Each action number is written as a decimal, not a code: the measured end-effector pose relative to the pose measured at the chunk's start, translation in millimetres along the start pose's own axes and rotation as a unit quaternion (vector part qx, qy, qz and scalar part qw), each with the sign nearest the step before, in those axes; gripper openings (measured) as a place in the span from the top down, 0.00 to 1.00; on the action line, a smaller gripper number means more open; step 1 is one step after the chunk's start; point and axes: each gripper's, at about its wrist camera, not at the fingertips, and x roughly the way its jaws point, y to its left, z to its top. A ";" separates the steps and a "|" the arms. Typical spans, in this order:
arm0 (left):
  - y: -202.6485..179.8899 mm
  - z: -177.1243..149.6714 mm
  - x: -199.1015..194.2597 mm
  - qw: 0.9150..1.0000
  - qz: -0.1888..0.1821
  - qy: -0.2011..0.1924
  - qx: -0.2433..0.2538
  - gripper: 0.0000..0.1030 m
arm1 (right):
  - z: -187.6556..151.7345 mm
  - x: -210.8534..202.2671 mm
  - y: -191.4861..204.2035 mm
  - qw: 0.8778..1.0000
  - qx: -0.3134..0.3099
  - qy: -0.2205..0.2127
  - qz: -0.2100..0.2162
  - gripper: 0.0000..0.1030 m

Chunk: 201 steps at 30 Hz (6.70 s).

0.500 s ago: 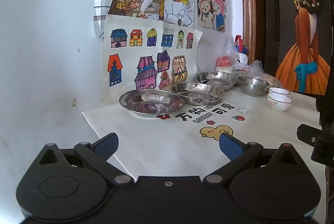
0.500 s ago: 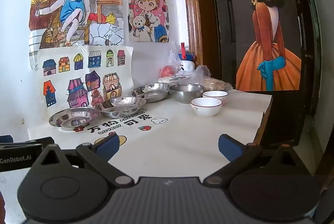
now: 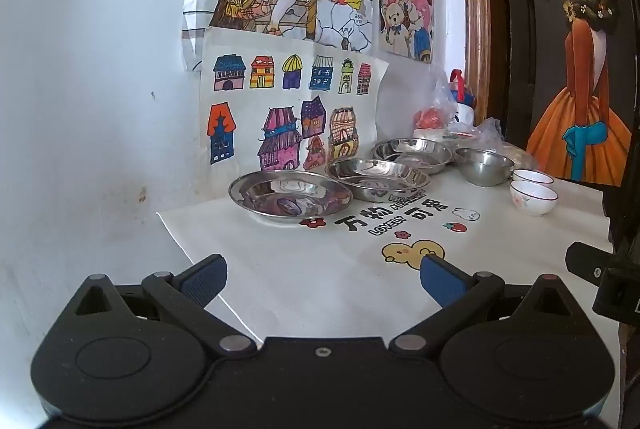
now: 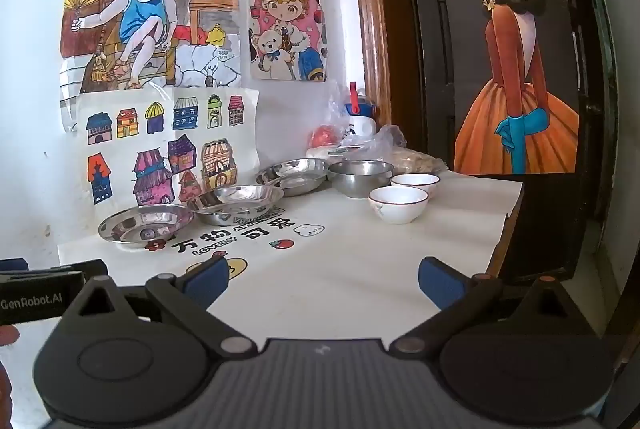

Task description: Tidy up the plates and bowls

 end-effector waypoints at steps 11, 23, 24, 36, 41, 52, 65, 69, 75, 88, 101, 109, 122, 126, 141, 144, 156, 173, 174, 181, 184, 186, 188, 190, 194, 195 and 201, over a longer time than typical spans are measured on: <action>0.1 0.1 -0.1 1.000 -0.001 0.000 -0.002 0.01 | 0.3 0.2 0.5 1.000 0.000 0.000 0.000 0.00; 0.2 0.1 -0.1 1.000 -0.001 0.001 -0.004 0.01 | -1.0 0.0 1.8 1.000 0.000 0.004 0.001 0.00; 0.0 0.2 -0.2 1.000 -0.002 0.001 -0.003 0.01 | -1.8 2.2 2.4 1.000 0.001 0.005 0.001 0.00; -0.1 0.2 -0.3 1.000 -0.002 0.001 -0.004 0.01 | -1.1 1.4 2.3 1.000 0.001 0.005 0.001 0.00; -0.2 0.2 -0.3 1.000 -0.002 0.002 -0.004 0.01 | -2.1 0.5 3.2 1.000 0.000 0.005 0.003 0.00; 0.0 0.2 -0.2 1.000 -0.003 0.002 -0.004 0.01 | -1.9 0.8 2.7 1.000 0.000 0.005 0.003 0.00; 0.0 0.2 -0.2 1.000 -0.003 0.002 -0.004 0.01 | -2.5 0.9 4.2 1.000 0.000 0.005 0.003 0.00; -0.2 0.2 -0.5 1.000 -0.002 0.002 -0.004 0.01 | -2.5 0.7 4.0 1.000 -0.001 0.006 0.003 0.00; -0.2 0.3 -0.3 1.000 -0.003 0.002 -0.004 0.01 | -2.2 0.7 3.3 1.000 -0.001 0.006 0.003 0.00; -5.4 -4.4 2.8 1.000 -0.004 0.005 -0.002 0.01 | -2.7 0.6 3.8 1.000 -0.001 0.007 0.003 0.00; -12.4 9.7 23.4 1.000 -0.013 0.023 0.017 0.01 | 10.1 20.0 -10.7 1.000 -0.015 0.012 -0.009 0.00; -14.7 46.8 57.8 0.999 -0.033 0.031 0.029 0.01 | 51.6 41.6 -32.7 0.999 -0.040 0.017 0.014 0.00; 25.8 152.9 150.0 0.990 -0.091 0.105 0.020 0.01 | 171.2 107.2 -35.1 0.992 -0.080 0.037 0.091 0.00; 13.3 182.2 183.3 0.987 -0.105 0.106 0.057 0.01 | 180.9 143.6 -31.7 0.991 -0.060 0.062 0.103 0.00; -76.2 224.5 363.7 0.964 -0.158 0.194 0.095 0.01 | 146.4 294.7 -47.6 0.964 0.158 0.172 0.126 0.01; -88.4 218.4 397.4 0.959 -0.148 0.218 0.101 0.01 | 135.1 314.8 -42.4 0.961 0.179 0.176 0.112 0.02; -116.7 196.0 466.9 0.944 -0.157 0.280 0.079 0.04 | 109.6 376.2 -34.9 0.952 0.244 0.178 0.057 0.22; -83.4 177.9 492.6 0.932 -0.125 0.326 -0.092 0.74 | 97.8 419.1 -26.2 0.933 0.312 0.180 0.028 0.81; -82.3 178.3 491.4 0.934 -0.123 0.323 -0.093 0.76 | 97.3 418.9 -26.1 0.933 0.312 0.179 0.027 0.82; -77.7 180.0 474.9 0.943 -0.111 0.301 -0.084 0.86 | 96.4 412.6 -25.6 0.936 0.310 0.165 0.030 0.82; -74.7 182.5 466.9 0.947 -0.111 0.288 -0.087 0.87 | 98.3 409.6 -26.0 0.937 0.311 0.152 0.036 0.82; -72.2 184.2 461.7 0.950 -0.111 0.280 -0.087 0.87 | 100.5 407.4 -24.8 0.941 0.305 0.142 0.039 0.82; -69.1 186.8 455.0 0.953 -0.113 0.266 -0.090 0.88 | 103.2 406.0 -23.2 0.944 0.300 0.132 0.040 0.83; -64.2 189.5 447.1 0.957 -0.116 0.249 -0.090 0.90 | 106.7 404.3 -23.1 0.946 0.299 0.120 0.042 0.83; -59.7 198.4 431.3 0.963 -0.125 0.221 -0.093 0.90 | 113.7 394.5 -25.8 0.947 0.302 0.098 0.047 0.83; -58.9 200.4 426.5 0.964 -0.129 0.215 -0.093 0.90 | 116.0 390.6 -26.4 0.948 0.300 0.093 0.047 0.83; -52.1 208.4 390.0 0.966 -0.145 0.193 -0.090 0.88 | 135.2 358.5 -26.3 0.959 0.263 0.088 0.059 0.83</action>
